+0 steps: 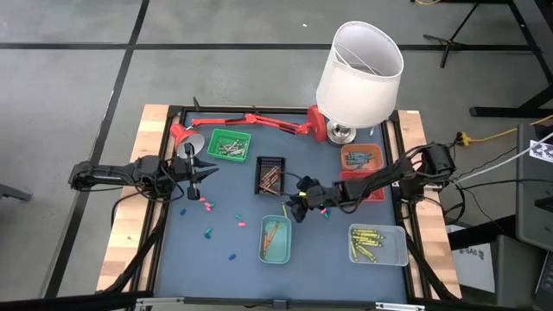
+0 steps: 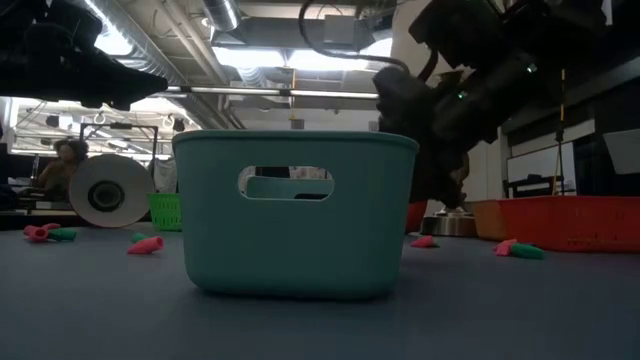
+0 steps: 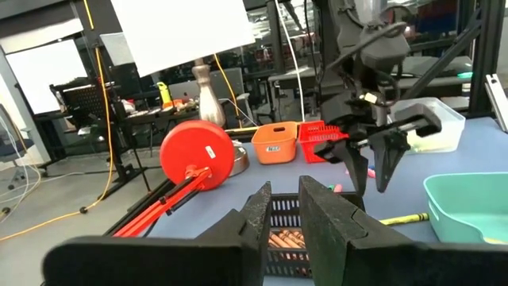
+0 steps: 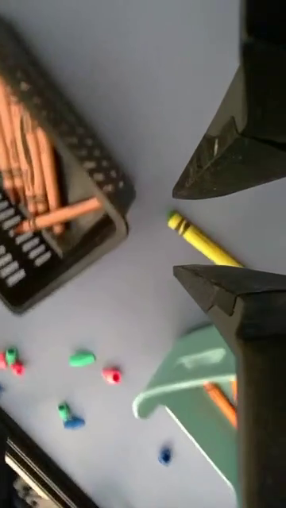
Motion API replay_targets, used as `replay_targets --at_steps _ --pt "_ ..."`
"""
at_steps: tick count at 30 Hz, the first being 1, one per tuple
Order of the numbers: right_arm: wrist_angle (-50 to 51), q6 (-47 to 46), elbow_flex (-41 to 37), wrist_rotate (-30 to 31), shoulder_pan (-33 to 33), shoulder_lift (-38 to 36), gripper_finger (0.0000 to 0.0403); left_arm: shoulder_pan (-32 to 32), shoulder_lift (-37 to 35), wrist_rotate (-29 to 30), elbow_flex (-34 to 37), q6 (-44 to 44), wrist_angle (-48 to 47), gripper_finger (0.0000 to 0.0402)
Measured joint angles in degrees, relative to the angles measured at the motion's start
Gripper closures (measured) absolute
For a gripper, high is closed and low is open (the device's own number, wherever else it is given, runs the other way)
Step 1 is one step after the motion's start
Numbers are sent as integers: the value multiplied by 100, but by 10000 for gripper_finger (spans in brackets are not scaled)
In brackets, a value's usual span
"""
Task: Sort crayons
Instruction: Put the green crayon into the transparent bin
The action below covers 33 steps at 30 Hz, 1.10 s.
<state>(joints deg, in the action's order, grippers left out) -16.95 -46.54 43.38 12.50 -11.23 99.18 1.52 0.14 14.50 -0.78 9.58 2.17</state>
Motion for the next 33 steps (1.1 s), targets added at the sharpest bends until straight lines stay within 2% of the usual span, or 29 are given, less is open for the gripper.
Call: replay_targets --at_steps 8,15,23,26,33 --pt "0 -186 98 250 -100 219 261 2 1 -1 0 -1 -2 349" --pt "101 -39 720 255 -283 705 261 2 2 -2 0 -1 -1 349" --pt "1129 -110 1340 665 -305 989 261 2 2 0 0 0 0 349" --pt "1178 -118 1384 804 -305 989 261 2 2 0 0 0 -2 349" --pt "1716 -291 1513 803 -308 989 261 1 1 0 0 -1 -2 349"
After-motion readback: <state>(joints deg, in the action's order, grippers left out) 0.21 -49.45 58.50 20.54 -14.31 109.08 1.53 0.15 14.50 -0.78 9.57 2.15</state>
